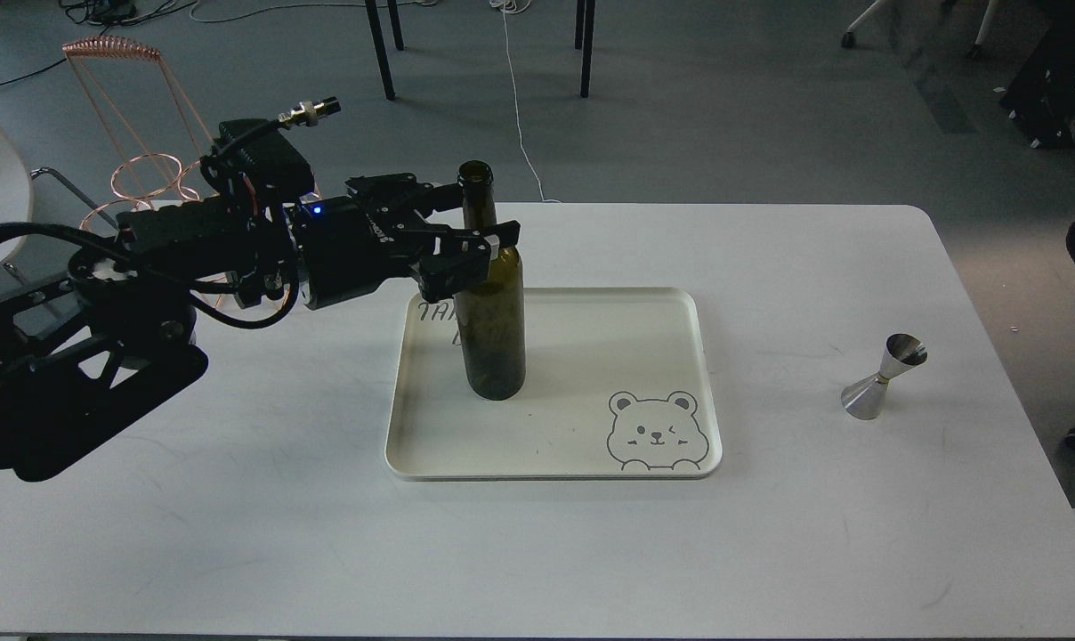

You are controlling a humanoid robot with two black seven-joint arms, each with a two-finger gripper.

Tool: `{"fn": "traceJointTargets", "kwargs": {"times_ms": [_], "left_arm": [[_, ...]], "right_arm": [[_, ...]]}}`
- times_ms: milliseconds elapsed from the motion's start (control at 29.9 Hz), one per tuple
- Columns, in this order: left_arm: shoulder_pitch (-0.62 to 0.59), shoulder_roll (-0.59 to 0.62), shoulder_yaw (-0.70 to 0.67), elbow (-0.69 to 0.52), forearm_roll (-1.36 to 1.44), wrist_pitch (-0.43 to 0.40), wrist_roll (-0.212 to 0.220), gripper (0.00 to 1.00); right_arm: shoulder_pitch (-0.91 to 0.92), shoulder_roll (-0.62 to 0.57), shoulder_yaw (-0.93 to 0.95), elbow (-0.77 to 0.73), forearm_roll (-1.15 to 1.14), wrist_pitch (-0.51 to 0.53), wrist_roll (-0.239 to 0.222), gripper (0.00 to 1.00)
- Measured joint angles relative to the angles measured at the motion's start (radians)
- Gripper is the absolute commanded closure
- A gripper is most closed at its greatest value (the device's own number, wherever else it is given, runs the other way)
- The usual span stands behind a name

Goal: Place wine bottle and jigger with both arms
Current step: 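Grasp the bottle with the left gripper and lift it toward the rack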

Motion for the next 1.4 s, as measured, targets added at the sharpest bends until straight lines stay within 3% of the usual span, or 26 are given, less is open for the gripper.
{"fn": "traceJointTargets", "kwargs": {"times_ms": [100,334,635,869,1069,1203,1403], "left_arm": [[0.000,-0.004,0.000,0.006,0.000,0.006,0.005,0.47],[-0.007,-0.015,-0.002,0.009,0.000,0.021,0.068,0.69],[-0.026,0.011,-0.003,-0.010,-0.003,0.022,0.073,0.79],[-0.084,0.138,-0.073,-0.034,-0.063,0.016,0.049,0.79],[-0.144,0.296,-0.085,-0.006,-0.130,0.017,-0.003,0.79],[-0.181,0.343,-0.080,0.064,-0.130,0.020,-0.038,0.80],[-0.203,0.349,-0.073,0.214,-0.122,0.033,-0.046,0.80]], "right_arm": [[0.000,0.000,0.000,0.000,0.000,0.000,0.000,0.05],[0.000,0.000,0.000,0.000,0.000,-0.001,0.000,0.05],[0.004,0.000,-0.001,-0.001,0.000,-0.001,0.000,0.05],[0.006,-0.006,-0.001,0.000,0.000,0.001,0.000,0.05],[0.007,-0.009,-0.002,0.000,0.000,0.002,0.000,0.05],[0.004,-0.008,-0.002,0.000,0.000,0.002,0.000,0.05],[0.004,-0.002,-0.002,0.000,0.000,0.002,0.000,0.05]]}}
